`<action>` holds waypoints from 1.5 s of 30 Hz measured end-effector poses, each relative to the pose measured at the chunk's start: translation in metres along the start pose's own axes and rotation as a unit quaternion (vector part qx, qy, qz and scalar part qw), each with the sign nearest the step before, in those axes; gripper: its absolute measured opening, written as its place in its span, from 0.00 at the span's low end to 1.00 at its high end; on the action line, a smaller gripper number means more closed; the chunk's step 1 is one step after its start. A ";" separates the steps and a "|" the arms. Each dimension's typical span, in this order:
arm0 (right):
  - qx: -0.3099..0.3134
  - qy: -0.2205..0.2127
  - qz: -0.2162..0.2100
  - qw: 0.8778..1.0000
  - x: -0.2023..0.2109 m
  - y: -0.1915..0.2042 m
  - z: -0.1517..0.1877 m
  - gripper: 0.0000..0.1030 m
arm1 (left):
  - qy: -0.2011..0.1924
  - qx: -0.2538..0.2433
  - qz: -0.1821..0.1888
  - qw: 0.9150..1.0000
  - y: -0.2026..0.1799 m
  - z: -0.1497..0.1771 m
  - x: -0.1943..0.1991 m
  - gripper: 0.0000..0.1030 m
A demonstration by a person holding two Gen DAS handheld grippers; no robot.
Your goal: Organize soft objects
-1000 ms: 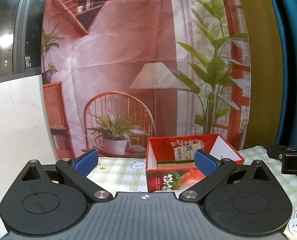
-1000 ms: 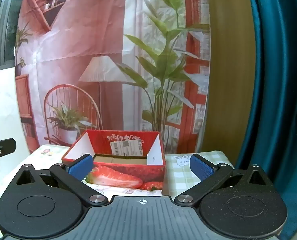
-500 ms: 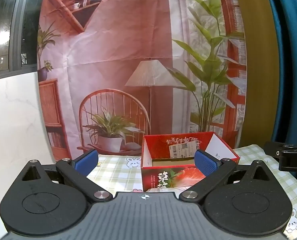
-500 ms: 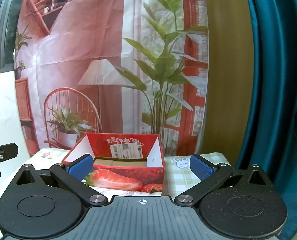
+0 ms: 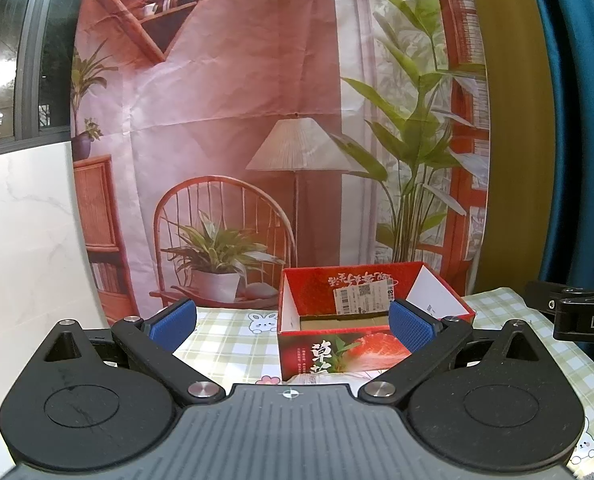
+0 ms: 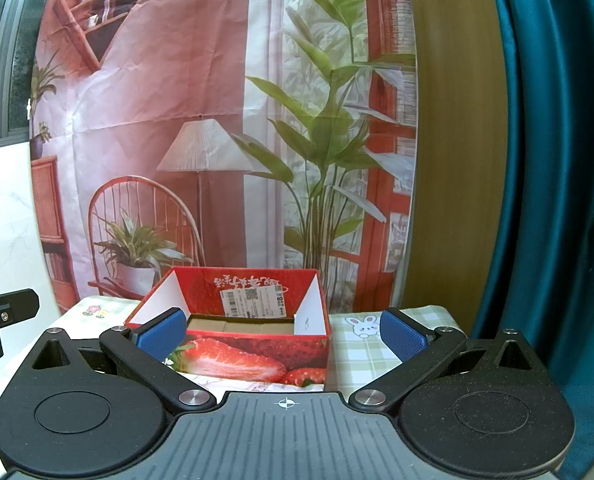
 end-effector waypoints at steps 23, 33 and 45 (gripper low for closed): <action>0.000 0.001 0.000 1.000 0.001 0.000 -0.001 1.00 | 0.002 0.000 0.005 1.000 -0.004 0.001 0.001 1.00; 0.000 0.002 -0.001 1.000 0.003 0.000 -0.002 1.00 | -0.006 0.003 0.011 1.000 -0.004 -0.002 0.003 1.00; 0.001 0.002 -0.001 1.000 0.002 0.000 -0.001 1.00 | -0.008 0.011 0.012 1.000 -0.002 -0.002 0.002 1.00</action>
Point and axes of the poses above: each gripper's, at about its wrist camera, not at the fingertips, and x roughly against the way its jaws point, y to its left, z to its underside, the point moved 10 cm from there along -x, roughly the way its jaws point, and after that the axes turned 4 degrees about -z, right-handed, at the moved point
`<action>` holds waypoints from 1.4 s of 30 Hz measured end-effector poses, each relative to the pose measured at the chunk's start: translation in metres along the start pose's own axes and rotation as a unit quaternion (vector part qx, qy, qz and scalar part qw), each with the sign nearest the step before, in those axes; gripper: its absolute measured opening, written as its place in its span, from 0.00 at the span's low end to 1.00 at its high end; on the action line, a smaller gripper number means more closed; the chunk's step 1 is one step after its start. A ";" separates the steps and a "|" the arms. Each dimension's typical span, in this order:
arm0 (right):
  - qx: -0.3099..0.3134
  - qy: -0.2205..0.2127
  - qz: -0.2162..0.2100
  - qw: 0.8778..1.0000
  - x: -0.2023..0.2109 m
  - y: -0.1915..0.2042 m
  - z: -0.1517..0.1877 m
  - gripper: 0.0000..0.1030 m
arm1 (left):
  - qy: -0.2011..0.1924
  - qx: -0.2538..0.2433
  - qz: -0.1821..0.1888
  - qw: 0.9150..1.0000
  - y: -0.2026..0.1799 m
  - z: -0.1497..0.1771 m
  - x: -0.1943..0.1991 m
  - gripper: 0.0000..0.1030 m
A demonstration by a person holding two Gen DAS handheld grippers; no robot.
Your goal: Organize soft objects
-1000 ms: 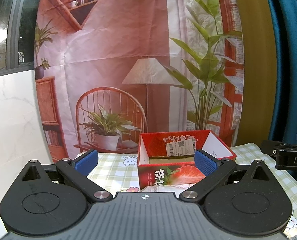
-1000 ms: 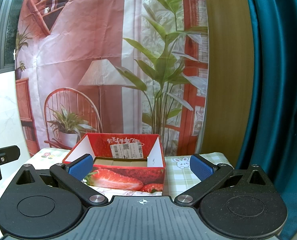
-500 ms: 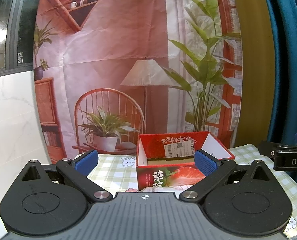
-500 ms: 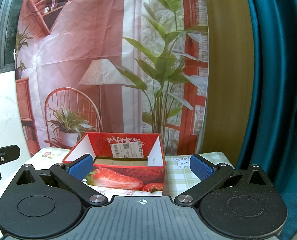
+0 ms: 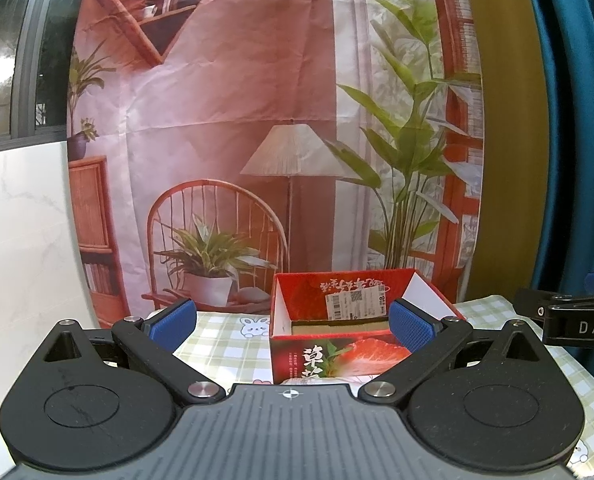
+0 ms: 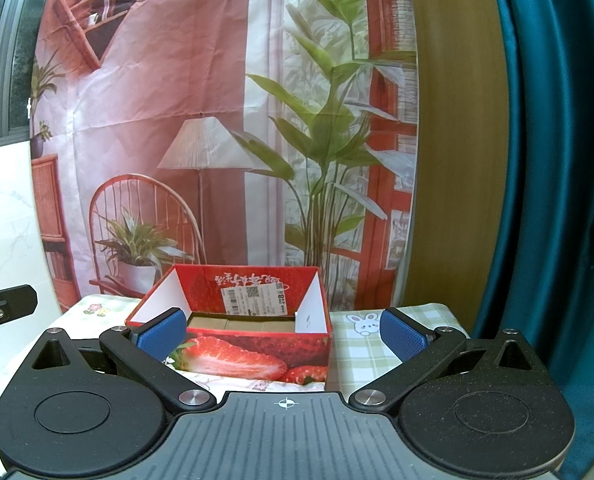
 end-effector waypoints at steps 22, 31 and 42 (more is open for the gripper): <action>0.000 0.003 -0.002 1.000 -0.002 0.005 0.005 1.00 | 0.007 0.007 0.008 1.000 0.001 0.004 -0.003 1.00; -0.009 -0.007 -0.014 1.000 -0.007 0.003 0.017 1.00 | 0.045 0.062 0.011 0.997 0.011 0.027 -0.022 1.00; -0.041 0.013 -0.030 0.999 -0.040 -0.017 0.078 1.00 | 0.109 0.071 0.013 0.991 0.007 0.082 -0.062 1.00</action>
Point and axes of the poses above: each gripper's, at about its wrist camera, not at the fingertips, and x roughly against the way its jaws point, y to its left, z to its underside, the point moved 10 cm from there along -x, roughly the way its jaws point, and after that the axes turned 4 degrees about -z, right-handed, at the moved point
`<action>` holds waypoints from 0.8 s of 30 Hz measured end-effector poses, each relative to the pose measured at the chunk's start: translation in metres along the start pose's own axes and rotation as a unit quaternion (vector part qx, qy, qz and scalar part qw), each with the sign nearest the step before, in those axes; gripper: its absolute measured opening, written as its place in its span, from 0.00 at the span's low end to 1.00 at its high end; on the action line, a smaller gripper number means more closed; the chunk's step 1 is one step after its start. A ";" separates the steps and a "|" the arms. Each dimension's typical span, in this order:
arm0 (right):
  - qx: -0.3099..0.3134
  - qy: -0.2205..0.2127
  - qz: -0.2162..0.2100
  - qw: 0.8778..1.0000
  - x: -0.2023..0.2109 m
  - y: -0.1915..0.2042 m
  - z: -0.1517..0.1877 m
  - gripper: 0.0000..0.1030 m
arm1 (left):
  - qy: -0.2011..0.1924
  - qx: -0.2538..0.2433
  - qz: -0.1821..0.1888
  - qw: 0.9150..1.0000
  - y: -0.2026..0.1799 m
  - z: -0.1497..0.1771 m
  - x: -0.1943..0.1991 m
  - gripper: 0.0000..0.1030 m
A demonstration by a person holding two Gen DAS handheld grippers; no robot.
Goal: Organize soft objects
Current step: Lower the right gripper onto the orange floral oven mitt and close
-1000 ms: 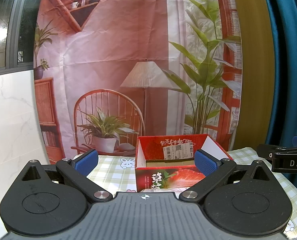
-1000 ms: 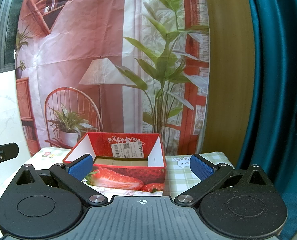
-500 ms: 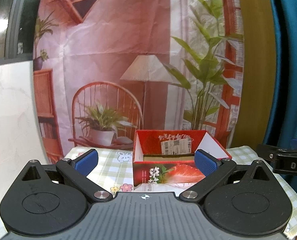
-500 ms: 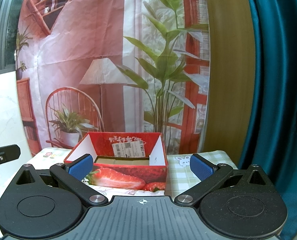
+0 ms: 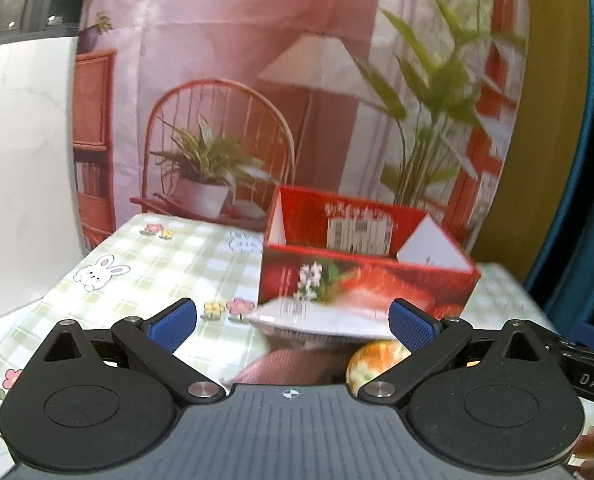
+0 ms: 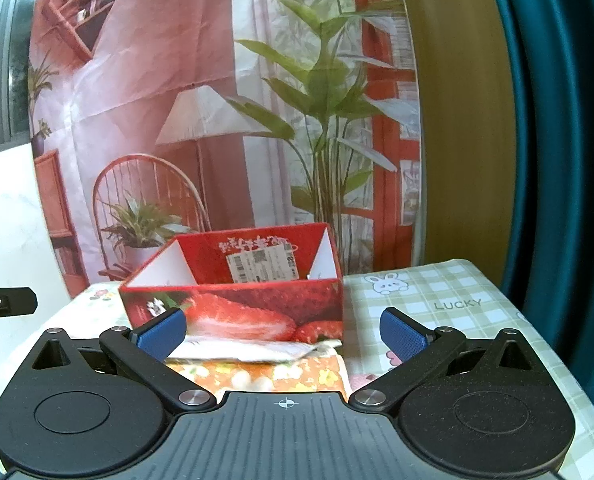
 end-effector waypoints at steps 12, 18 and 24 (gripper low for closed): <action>0.018 0.094 0.005 0.995 -0.049 -0.014 0.063 1.00 | 0.060 -0.090 0.023 0.994 -0.031 0.051 -0.049 0.91; -0.009 0.112 -0.005 0.994 -0.066 -0.030 0.082 0.99 | 0.095 -0.103 0.041 0.989 -0.046 0.068 -0.074 0.78; -0.012 0.108 -0.010 0.994 -0.074 -0.037 0.092 0.97 | 0.118 -0.104 0.071 0.985 -0.053 0.080 -0.084 0.63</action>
Point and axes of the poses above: each gripper's, at about its wrist camera, not at the fingertips, and x roughly against the way its jaws point, y to its left, z to its underside, the point moved 10 cm from there along -x, roughly the way its jaws point, and after that the axes turned 4 degrees about -z, right-handed, at the moved point
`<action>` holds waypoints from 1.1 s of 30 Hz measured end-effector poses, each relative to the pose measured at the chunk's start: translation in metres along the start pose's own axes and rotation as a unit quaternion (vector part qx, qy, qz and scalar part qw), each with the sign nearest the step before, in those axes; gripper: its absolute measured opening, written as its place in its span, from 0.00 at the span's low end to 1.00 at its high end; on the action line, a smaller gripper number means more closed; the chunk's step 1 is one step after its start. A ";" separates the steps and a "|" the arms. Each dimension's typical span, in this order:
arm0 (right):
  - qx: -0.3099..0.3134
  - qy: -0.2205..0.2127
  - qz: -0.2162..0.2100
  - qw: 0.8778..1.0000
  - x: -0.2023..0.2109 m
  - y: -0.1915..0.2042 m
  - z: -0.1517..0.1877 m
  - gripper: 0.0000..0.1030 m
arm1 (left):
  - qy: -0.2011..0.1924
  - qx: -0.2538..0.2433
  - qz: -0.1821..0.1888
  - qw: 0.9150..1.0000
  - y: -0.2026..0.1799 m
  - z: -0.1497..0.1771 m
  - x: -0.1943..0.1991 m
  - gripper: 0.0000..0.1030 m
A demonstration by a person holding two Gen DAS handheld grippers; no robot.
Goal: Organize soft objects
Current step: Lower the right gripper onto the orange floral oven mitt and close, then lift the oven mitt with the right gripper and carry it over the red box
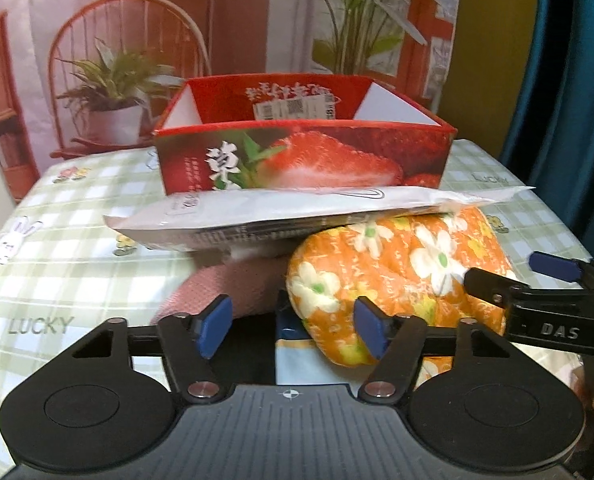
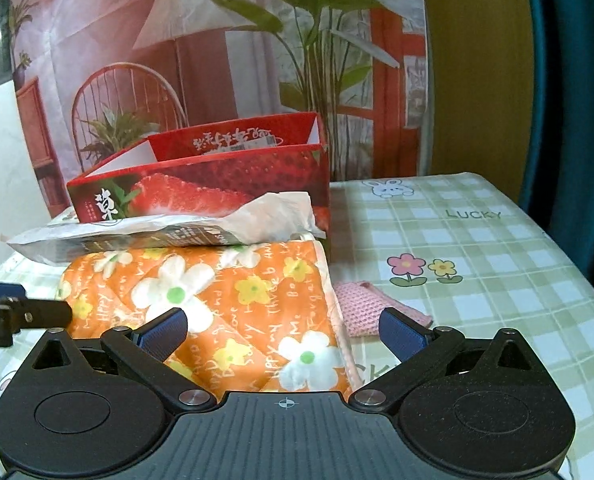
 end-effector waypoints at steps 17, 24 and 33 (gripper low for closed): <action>-0.015 0.008 -0.063 0.998 -0.021 0.006 0.009 0.84 | 0.026 0.030 0.074 0.997 -0.018 0.005 -0.026 0.54; 0.000 0.010 -0.081 0.997 -0.018 0.014 0.007 0.70 | 0.018 0.037 0.075 0.996 -0.013 0.004 -0.019 0.41; 0.013 0.003 -0.096 0.995 -0.006 0.023 -0.003 0.43 | 0.001 0.053 0.087 0.995 -0.004 -0.001 -0.011 0.24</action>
Point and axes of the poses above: each gripper's, at about its wrist camera, not at the fingertips, and x roughly against the way its jaws point, y to its left, z to its underside, the point moved 10 cm from there along -x, roughly the way its jaws point, and after that the axes turned 4 degrees about -z, right-handed, at the moved point
